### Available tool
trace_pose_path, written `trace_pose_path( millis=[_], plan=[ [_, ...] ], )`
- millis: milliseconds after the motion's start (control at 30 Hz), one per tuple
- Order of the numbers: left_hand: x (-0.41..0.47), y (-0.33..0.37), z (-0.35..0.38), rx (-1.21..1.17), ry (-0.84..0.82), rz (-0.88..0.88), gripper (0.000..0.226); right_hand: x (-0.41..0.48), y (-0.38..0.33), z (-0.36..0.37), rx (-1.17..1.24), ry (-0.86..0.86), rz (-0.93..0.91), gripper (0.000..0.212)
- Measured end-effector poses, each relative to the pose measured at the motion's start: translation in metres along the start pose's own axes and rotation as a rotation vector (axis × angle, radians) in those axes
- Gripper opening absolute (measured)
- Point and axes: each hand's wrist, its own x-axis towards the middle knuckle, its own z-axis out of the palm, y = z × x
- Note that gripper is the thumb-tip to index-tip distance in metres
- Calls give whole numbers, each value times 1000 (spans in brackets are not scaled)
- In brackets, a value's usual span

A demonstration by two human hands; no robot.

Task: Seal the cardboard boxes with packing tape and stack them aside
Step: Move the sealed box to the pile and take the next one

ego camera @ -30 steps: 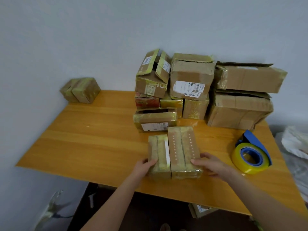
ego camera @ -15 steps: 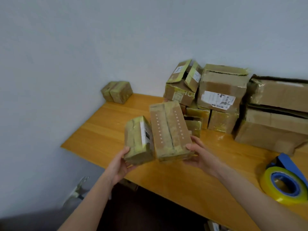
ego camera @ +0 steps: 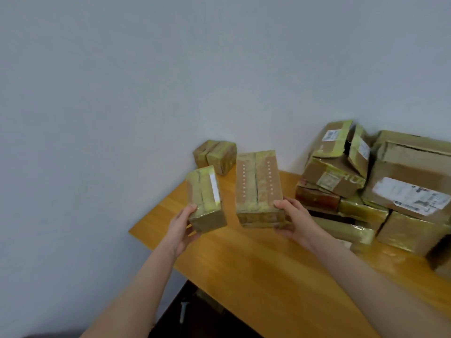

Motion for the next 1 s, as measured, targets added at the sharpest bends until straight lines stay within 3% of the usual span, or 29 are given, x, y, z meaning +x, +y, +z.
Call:
trace_pose_path(
  millis=[267, 500, 700, 1000],
  plan=[
    [142, 57, -51, 85, -75, -70, 20, 99, 6, 91, 27, 140, 19, 42],
    [234, 98, -79, 168, -129, -125, 41, 150, 11, 140, 58, 200, 56, 41],
    [275, 115, -85, 295, -145, -83, 44, 188, 17, 168, 22, 160, 90, 34],
    [337, 118, -102, 449, -133, -86, 58, 220, 57, 221, 71, 217, 216, 43]
  ],
)
